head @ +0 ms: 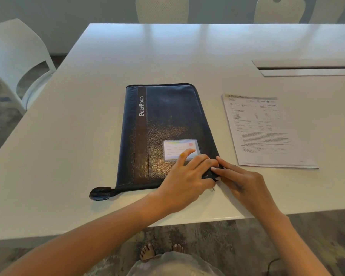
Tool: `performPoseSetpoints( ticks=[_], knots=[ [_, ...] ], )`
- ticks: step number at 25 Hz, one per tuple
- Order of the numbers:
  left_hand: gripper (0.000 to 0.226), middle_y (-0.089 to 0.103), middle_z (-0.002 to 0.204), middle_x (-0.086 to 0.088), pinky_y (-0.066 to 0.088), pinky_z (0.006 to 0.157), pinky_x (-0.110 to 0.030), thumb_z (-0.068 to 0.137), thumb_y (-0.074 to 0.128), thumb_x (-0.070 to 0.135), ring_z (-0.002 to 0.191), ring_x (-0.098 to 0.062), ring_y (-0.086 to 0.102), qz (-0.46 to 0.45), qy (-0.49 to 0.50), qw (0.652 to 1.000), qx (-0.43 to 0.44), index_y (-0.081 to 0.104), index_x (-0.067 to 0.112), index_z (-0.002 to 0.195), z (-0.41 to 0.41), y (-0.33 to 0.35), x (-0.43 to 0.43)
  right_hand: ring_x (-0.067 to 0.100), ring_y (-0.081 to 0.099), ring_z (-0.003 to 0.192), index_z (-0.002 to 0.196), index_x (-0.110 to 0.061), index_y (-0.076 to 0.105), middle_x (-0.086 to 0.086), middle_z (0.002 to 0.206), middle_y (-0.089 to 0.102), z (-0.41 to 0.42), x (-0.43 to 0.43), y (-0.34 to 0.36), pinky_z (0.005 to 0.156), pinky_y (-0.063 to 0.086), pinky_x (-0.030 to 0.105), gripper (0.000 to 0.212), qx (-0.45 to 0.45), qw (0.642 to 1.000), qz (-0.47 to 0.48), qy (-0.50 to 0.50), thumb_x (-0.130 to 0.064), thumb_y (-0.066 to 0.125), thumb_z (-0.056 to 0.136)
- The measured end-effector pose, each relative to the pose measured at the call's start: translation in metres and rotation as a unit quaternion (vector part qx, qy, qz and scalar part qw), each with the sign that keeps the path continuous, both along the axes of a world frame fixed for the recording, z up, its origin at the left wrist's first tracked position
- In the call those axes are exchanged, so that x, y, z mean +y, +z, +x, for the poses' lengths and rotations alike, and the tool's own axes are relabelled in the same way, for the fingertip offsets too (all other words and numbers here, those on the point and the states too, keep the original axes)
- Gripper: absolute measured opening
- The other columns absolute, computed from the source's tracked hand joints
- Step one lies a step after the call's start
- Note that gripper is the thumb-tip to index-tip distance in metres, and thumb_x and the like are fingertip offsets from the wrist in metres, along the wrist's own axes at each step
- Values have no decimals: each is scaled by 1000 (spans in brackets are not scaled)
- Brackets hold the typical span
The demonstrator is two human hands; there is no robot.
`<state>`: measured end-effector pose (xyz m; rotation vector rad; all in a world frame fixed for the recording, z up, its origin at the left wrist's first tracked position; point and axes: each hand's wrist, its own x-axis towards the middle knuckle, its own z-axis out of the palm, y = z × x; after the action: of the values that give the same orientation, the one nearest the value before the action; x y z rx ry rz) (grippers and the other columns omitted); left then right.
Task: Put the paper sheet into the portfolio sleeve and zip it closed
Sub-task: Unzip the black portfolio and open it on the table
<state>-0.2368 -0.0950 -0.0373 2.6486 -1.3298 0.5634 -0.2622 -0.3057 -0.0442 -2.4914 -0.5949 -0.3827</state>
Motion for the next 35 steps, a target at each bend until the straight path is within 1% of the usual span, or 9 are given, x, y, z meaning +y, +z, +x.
performPoseSetpoints(
  ticks=[4, 8, 14, 19, 24, 28, 32, 33, 35],
  knots=[
    [14, 59, 122, -2, 20, 114, -50, 86, 67, 26, 121, -24, 43, -28, -9, 999, -12, 70, 36, 95, -1, 1, 22, 24, 73, 93, 111, -14, 74, 7, 125, 66, 1, -1, 0, 77, 61, 34, 37, -7, 1000, 6, -15, -2, 77, 76],
    [25, 62, 120, -2, 19, 115, -47, 78, 78, 27, 121, -23, 43, -15, -22, 1000, -13, 70, 38, 99, -7, 4, 56, 23, 73, 94, 110, -13, 74, 6, 122, 67, 2, -2, 3, 79, 61, 36, 31, -3, 1000, 27, -7, -14, 69, 80],
    [20, 64, 117, -3, 26, 112, -51, 82, 73, 27, 115, -22, 49, 21, -1, 1000, -22, 70, 36, 100, -19, 9, 124, 18, 72, 92, 110, -12, 74, 4, 121, 67, 5, -5, 2, 81, 56, 27, 32, 6, 999, 45, -4, -15, 68, 78],
    [27, 49, 122, 0, 24, 112, -49, 74, 77, 30, 116, -23, 45, 38, 27, 999, -18, 69, 38, 98, -28, 11, 161, 19, 72, 91, 110, -12, 73, 5, 120, 67, 6, -6, 2, 82, 52, 19, 33, 15, 999, 36, -9, -14, 68, 77],
    [36, 47, 123, 0, 28, 109, -48, 65, 85, 30, 115, -25, 44, 54, 49, 997, -6, 70, 39, 96, -35, 12, 192, 14, 71, 90, 110, -14, 73, 3, 120, 67, 5, -4, 7, 84, 47, 7, 27, 21, 999, 42, -15, -29, 64, 89],
    [31, 48, 122, -1, 33, 105, -48, 66, 82, 33, 114, -26, 45, 49, 62, 997, 0, 72, 38, 96, -42, 15, 212, 17, 71, 91, 109, -12, 74, 7, 119, 67, 5, -3, 7, 88, 47, 11, 33, 25, 998, 37, -32, -12, 69, 76],
    [19, 56, 120, 1, 34, 105, -46, 82, 72, 39, 113, -23, 49, 30, 54, 998, 22, 70, 40, 101, -48, 18, 220, -15, 58, 99, 109, -15, 73, 3, 120, 66, 3, -2, 9, 89, 43, 4, 37, 23, 998, 47, -35, -5, 75, 74],
    [19, 60, 119, 3, 33, 106, -45, 85, 67, 41, 114, -21, 50, 21, 48, 998, 42, 70, 41, 104, -50, 18, 220, -16, 56, 102, 108, -15, 74, 2, 121, 66, 3, -1, 9, 89, 43, 5, 34, 19, 998, 49, -34, -9, 73, 75],
    [22, 61, 120, 8, 32, 107, -43, 86, 63, 46, 115, -16, 50, -4, 44, 995, 93, 70, 43, 107, -54, 17, 218, -4, 59, 105, 107, -16, 75, 2, 123, 66, -1, 1, 9, 91, 42, 4, 32, 12, 997, 53, -47, -15, 70, 75]
  ],
)
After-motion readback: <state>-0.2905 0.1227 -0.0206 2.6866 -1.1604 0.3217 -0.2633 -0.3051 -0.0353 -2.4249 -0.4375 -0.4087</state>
